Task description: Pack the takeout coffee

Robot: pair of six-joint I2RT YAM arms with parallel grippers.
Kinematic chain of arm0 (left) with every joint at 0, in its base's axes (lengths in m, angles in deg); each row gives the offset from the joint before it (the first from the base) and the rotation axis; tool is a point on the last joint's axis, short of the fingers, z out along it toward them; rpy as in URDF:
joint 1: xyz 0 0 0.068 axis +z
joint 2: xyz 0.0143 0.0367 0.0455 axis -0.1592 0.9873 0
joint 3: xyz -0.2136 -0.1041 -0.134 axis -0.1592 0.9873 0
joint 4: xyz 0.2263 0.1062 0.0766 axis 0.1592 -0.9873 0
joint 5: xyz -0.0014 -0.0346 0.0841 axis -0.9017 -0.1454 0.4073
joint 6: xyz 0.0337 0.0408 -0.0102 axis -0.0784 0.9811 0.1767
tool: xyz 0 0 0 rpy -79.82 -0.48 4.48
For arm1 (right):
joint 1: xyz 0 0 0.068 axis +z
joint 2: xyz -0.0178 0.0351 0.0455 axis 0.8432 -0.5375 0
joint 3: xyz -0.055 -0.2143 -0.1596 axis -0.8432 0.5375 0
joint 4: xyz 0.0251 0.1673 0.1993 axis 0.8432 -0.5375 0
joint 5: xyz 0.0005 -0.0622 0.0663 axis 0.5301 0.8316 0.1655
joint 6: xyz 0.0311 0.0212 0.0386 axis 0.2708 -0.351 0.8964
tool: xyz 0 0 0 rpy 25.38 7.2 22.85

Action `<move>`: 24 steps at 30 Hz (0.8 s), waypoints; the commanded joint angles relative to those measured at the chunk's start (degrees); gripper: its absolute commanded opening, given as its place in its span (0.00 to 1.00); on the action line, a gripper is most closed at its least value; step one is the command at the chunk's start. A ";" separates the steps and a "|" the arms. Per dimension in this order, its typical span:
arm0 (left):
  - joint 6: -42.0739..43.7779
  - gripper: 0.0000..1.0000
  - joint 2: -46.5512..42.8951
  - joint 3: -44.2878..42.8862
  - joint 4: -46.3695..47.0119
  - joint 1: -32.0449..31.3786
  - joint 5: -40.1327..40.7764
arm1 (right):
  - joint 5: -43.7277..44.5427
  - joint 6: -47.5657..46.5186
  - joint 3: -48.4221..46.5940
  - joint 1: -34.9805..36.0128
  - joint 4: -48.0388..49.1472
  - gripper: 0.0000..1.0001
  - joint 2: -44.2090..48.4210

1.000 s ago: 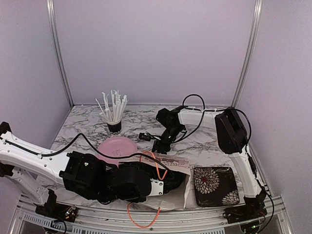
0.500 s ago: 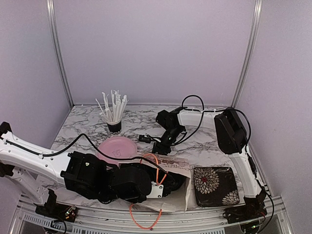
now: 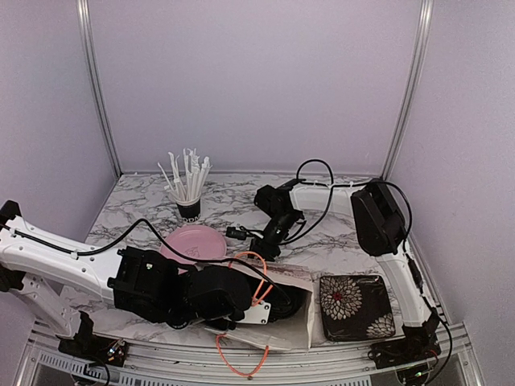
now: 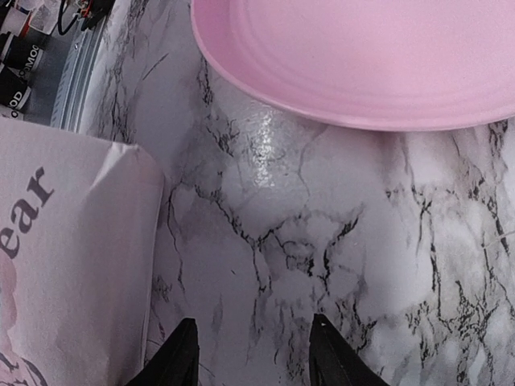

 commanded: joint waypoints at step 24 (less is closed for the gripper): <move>3.12 0.55 1.19 5.80 5.94 1.62 0.98 | -2.75 -0.94 0.14 0.68 -1.95 0.44 -1.58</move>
